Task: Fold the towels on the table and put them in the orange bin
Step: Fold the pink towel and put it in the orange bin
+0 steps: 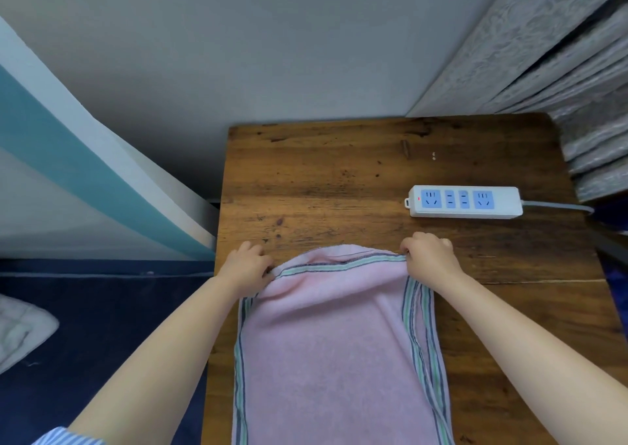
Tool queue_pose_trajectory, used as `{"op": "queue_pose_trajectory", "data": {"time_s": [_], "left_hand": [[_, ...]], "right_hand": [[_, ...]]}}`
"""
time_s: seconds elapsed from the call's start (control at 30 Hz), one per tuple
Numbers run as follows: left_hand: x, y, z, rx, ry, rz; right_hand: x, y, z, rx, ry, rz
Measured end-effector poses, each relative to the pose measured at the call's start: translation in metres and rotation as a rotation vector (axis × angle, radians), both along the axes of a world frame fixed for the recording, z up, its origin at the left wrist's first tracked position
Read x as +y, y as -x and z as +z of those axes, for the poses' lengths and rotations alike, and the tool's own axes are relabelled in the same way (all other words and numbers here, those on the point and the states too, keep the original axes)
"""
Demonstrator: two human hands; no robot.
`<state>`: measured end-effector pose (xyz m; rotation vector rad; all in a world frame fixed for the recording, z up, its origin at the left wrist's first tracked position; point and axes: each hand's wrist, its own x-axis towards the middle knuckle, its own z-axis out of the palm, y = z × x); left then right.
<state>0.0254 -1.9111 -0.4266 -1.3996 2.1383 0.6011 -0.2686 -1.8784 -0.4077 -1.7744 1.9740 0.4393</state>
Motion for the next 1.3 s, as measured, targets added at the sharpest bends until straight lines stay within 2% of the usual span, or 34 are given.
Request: {"op": "queue_pose_trajectory", "data": {"time_s": [0.23,0.33,0.43,0.53,0.63,0.8,0.9,0.97,1.03,1.13,1.2,1.3], "left_hand": [[0.006,-0.013,0.009,0.111,-0.093,0.069],[0.01,-0.023,0.014,0.162,-0.057,0.106],[0.017,-0.031,0.02,0.235,0.029,0.127],[0.024,-0.041,0.027,0.248,0.09,0.074],[0.032,-0.053,0.031,0.18,0.111,0.074],[0.05,-0.069,0.032,-0.064,0.005,0.142],[0.06,-0.077,0.028,-0.139,-0.054,0.237],[0.066,-0.083,0.027,-0.135,-0.048,0.347],[0.071,-0.086,0.028,-0.111,-0.015,0.444],[0.081,-0.08,0.032,-0.047,0.057,0.463],[0.091,-0.072,0.035,0.007,0.093,0.403],[0.103,-0.057,0.038,0.048,0.144,0.335]], "right_hand": [[-0.001,-0.004,0.003,0.072,-0.023,-0.032],[-0.003,-0.008,0.008,0.107,-0.063,-0.076],[-0.004,-0.011,0.012,0.067,-0.093,-0.095],[-0.007,-0.014,0.018,-0.059,-0.111,-0.153],[-0.01,-0.014,0.022,-0.189,-0.119,-0.196],[-0.008,-0.027,0.02,-0.227,-0.118,0.056],[0.001,-0.042,0.02,-0.279,-0.164,0.131],[0.017,-0.051,0.02,-0.28,-0.101,0.243],[0.04,-0.06,0.018,-0.202,-0.033,0.424],[0.082,-0.073,0.019,-0.213,0.088,0.626],[0.101,-0.074,0.017,-0.356,0.23,0.557],[0.11,-0.077,0.013,-0.509,0.318,0.298]]}}
